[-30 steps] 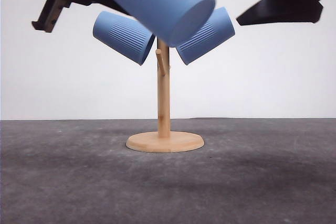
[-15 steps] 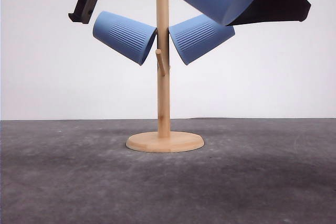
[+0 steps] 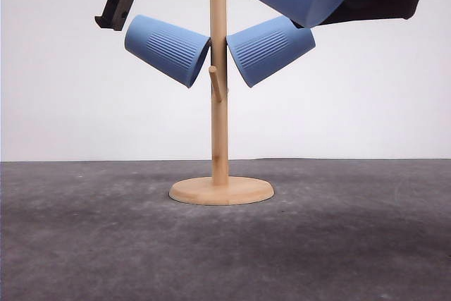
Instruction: Place three cups
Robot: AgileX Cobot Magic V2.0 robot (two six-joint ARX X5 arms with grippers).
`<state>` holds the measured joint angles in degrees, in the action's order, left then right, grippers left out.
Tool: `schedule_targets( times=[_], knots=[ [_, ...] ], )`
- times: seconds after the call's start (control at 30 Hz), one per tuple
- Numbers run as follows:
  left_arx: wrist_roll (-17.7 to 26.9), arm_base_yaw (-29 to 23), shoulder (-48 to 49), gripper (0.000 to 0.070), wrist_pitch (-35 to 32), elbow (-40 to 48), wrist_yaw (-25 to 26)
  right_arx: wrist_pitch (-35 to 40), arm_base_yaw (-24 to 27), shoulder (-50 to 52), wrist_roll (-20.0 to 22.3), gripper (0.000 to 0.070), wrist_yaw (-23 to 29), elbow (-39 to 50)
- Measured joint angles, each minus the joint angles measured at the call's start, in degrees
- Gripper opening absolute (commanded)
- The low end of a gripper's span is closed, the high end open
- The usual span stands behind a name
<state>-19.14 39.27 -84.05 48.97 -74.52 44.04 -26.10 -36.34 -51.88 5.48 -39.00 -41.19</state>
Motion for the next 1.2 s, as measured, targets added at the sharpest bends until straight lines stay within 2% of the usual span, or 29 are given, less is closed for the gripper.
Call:
schedule_targets(
  times=[0.27, 0.37, 0.53, 0.6, 0.8, 0.97, 1.1, 1.2],
  knots=[
    [0.00, -0.02, 0.00, 0.0013, 0.02, 0.00, -0.01, -0.01, 0.00, 0.00, 0.00, 0.0375, -0.01, 0.00],
    [0.00, -0.02, 0.00, 0.0098, -0.04, 0.00, 0.07, -0.08, 0.00, 0.00, -0.05, 0.0375, -0.01, 0.00],
    [0.00, -0.10, 0.00, 0.0313, -0.10, 0.00, 0.54, -1.06, 0.02, 0.00, -0.41, 0.0375, 0.17, 0.00],
    [0.00, -0.38, 0.00, 0.0358, -0.09, 0.00, 0.59, -1.68, 0.04, 0.00, -0.42, 0.0375, 0.21, 0.00],
    [0.00, -2.51, 0.00, 0.0370, 0.06, 0.00, 0.74, -2.69, 0.07, 0.00, -0.44, 0.0375, 0.21, 0.00],
    [0.31, -6.22, 0.00, 0.0475, 1.66, -0.02, 0.76, -3.80, 0.07, 0.00, -0.44, 0.0375, 0.21, 0.00],
    [1.89, -10.66, 0.12, 0.0479, 4.26, -0.98, 0.76, -4.88, 0.07, 0.00, -0.83, 0.0375, 0.20, 0.00],
    [3.04, -14.23, 1.21, 0.0479, 5.11, -1.62, 0.74, -4.97, 0.07, 0.00, -2.81, 0.0375, 0.21, 0.00]
  ],
)
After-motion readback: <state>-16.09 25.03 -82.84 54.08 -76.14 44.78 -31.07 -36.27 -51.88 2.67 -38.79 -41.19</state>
